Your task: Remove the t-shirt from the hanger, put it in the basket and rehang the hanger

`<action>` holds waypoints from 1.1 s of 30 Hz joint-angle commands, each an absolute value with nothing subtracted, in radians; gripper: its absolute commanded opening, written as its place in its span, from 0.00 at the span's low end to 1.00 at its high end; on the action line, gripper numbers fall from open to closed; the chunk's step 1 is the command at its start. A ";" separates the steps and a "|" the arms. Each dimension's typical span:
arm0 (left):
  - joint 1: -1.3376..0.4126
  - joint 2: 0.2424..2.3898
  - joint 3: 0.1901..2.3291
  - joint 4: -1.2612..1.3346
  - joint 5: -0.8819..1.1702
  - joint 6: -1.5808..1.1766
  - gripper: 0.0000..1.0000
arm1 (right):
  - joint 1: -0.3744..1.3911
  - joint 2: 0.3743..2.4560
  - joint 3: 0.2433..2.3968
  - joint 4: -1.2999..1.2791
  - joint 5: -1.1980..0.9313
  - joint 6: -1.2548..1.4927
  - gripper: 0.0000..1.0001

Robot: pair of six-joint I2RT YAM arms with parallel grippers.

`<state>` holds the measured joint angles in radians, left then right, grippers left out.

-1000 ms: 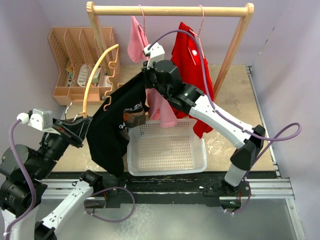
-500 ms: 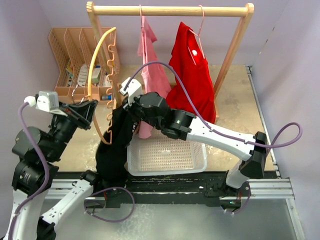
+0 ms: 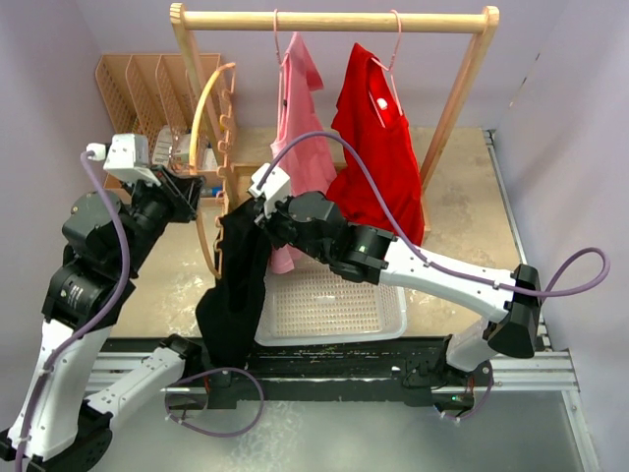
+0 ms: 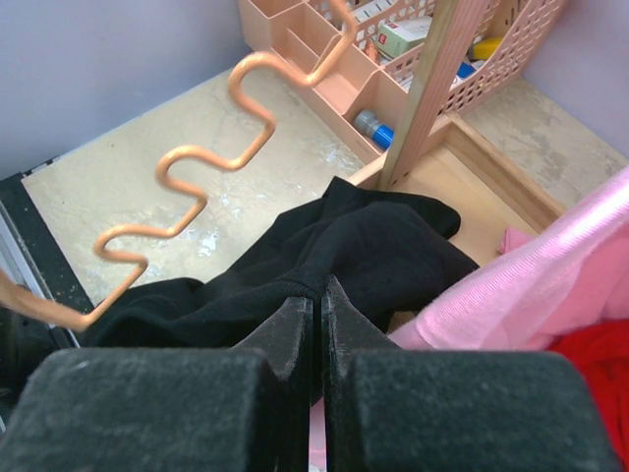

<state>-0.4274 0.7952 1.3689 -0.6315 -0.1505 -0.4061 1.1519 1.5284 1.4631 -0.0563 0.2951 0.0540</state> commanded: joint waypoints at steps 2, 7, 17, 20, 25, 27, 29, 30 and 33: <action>-0.425 0.914 1.524 -0.512 -0.219 -0.358 0.00 | 1.160 1.483 1.445 0.029 0.254 0.068 0.00; -0.425 1.094 1.687 -0.481 -0.238 -0.322 0.00 | 1.163 1.479 1.429 0.043 0.235 0.058 0.00; -0.426 1.413 1.992 -0.475 -0.254 -0.280 0.00 | 1.167 1.453 1.390 0.081 0.203 0.048 0.00; -0.426 1.457 2.038 -0.450 -0.267 -0.282 0.00 | 1.168 1.460 1.384 0.081 0.199 0.048 0.00; -0.425 1.508 2.090 -0.414 -0.287 -0.297 0.00 | 1.168 1.466 1.380 0.090 0.169 0.059 0.00; -0.425 1.518 2.095 -0.394 -0.290 -0.305 0.00 | 1.167 1.469 1.384 0.091 0.163 0.059 0.00; -0.426 1.530 2.106 -0.378 -0.301 -0.311 0.00 | 1.168 1.470 1.384 0.091 0.161 0.059 0.00; -0.425 1.538 2.117 -0.375 -0.308 -0.311 0.00 | 1.168 1.469 1.384 0.091 0.160 0.058 0.00; -0.425 1.579 2.171 -0.381 -0.322 -0.303 0.00 | 1.167 1.463 1.374 0.091 0.162 0.058 0.00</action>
